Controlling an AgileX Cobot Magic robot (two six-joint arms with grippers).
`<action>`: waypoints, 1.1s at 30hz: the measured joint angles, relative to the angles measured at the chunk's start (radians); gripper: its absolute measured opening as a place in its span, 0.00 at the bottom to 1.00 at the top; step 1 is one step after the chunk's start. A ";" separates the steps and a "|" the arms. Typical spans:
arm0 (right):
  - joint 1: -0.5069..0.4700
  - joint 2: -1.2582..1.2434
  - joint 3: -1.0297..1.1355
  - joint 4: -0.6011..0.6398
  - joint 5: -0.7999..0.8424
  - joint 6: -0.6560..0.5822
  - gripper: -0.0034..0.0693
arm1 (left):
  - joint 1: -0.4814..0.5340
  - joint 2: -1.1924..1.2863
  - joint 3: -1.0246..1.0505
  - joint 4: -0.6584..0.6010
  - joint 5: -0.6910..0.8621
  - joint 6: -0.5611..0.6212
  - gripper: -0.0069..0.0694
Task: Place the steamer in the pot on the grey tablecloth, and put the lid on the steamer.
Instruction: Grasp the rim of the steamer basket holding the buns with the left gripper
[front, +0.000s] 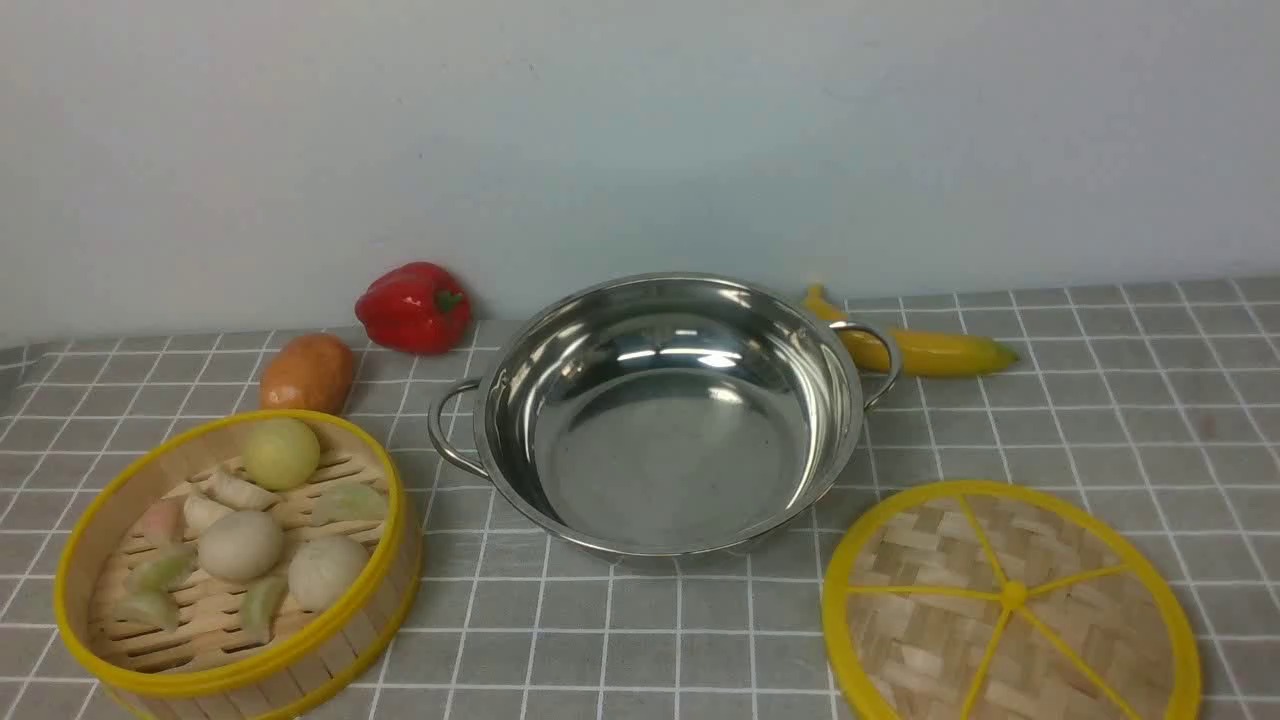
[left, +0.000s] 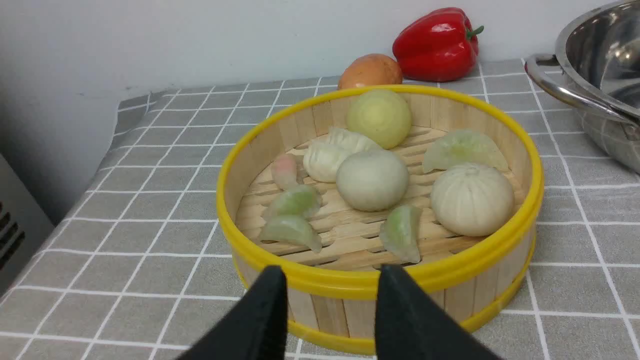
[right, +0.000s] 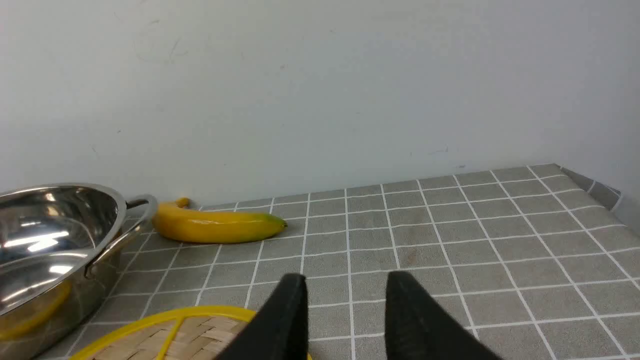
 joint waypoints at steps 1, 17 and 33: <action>0.000 0.000 0.000 0.000 0.000 0.000 0.38 | 0.000 0.000 0.000 0.000 0.000 0.000 0.41; 0.000 0.000 0.000 0.000 0.000 0.000 0.38 | 0.000 0.000 0.000 0.000 0.000 0.004 0.41; 0.000 0.000 0.001 0.133 -0.193 0.001 0.38 | 0.000 -0.002 0.002 -0.188 -0.215 -0.125 0.41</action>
